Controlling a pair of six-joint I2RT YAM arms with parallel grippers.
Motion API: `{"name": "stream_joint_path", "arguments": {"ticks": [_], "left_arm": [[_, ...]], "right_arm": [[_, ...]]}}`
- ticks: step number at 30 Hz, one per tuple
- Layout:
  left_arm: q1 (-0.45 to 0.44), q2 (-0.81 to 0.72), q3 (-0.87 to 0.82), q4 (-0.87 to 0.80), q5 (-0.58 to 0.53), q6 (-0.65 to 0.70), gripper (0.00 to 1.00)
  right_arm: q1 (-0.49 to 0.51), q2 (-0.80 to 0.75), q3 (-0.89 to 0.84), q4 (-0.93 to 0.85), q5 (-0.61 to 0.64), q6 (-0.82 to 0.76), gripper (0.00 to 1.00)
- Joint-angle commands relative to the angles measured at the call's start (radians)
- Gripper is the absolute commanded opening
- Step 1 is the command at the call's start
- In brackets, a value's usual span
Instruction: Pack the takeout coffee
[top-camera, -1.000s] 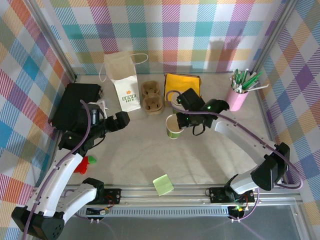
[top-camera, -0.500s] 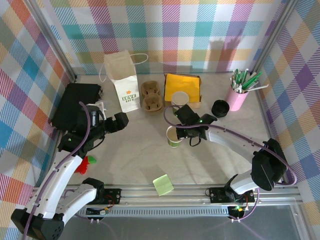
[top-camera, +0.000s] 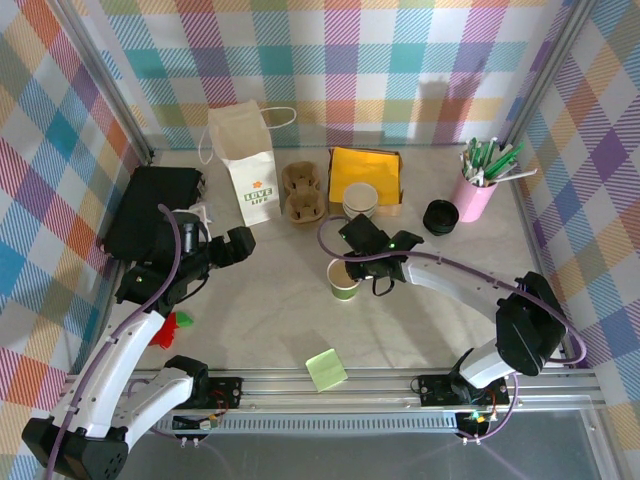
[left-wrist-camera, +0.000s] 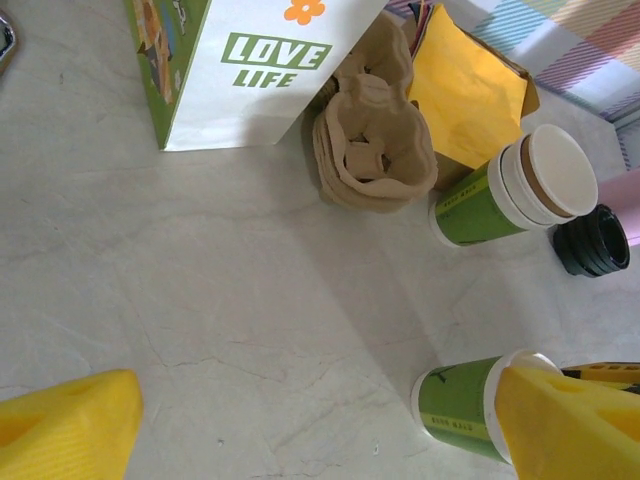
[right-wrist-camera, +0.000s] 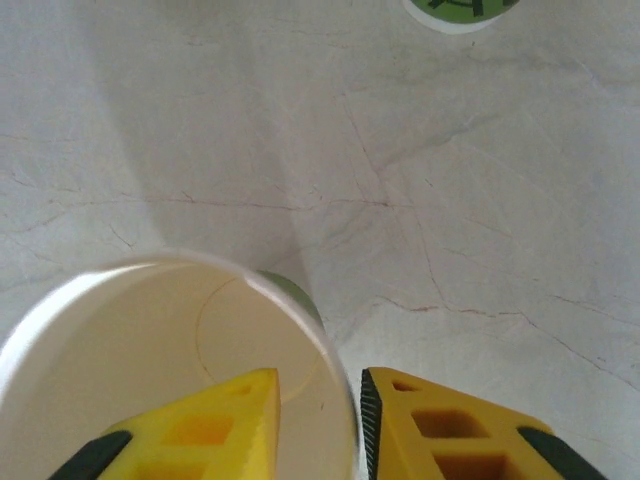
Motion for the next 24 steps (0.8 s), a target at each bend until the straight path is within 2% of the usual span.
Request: {"name": "stream_joint_path", "arguments": {"ticks": [1, 12, 14, 18, 21, 24], "left_arm": [[-0.009, -0.016, 0.040, -0.043, -0.016, 0.018, 0.91], [-0.009, -0.042, 0.066, -0.074, -0.036, 0.032, 0.92], [-0.009, -0.044, 0.075, -0.081, -0.039, 0.035, 0.92], [-0.009, -0.068, 0.071, -0.082, -0.042, 0.032, 0.92], [-0.009, -0.087, 0.064, -0.076, -0.040, 0.031, 0.92], [-0.009, -0.091, 0.062, -0.073, -0.039, 0.031, 0.92]], "right_arm": [[0.006, -0.022, 0.070, -0.041, 0.004, -0.017, 0.34], [0.006, -0.134, 0.236, -0.189, 0.066, -0.100, 0.44], [0.006, -0.165, 0.255, -0.203, 0.101, -0.136, 0.51], [-0.005, -0.214, 0.283, -0.226, 0.223, -0.194, 0.57], [-0.059, -0.250, 0.280, -0.227, 0.272, -0.232, 0.62], [-0.171, -0.275, 0.272, -0.236, 0.261, -0.235, 0.65]]}}
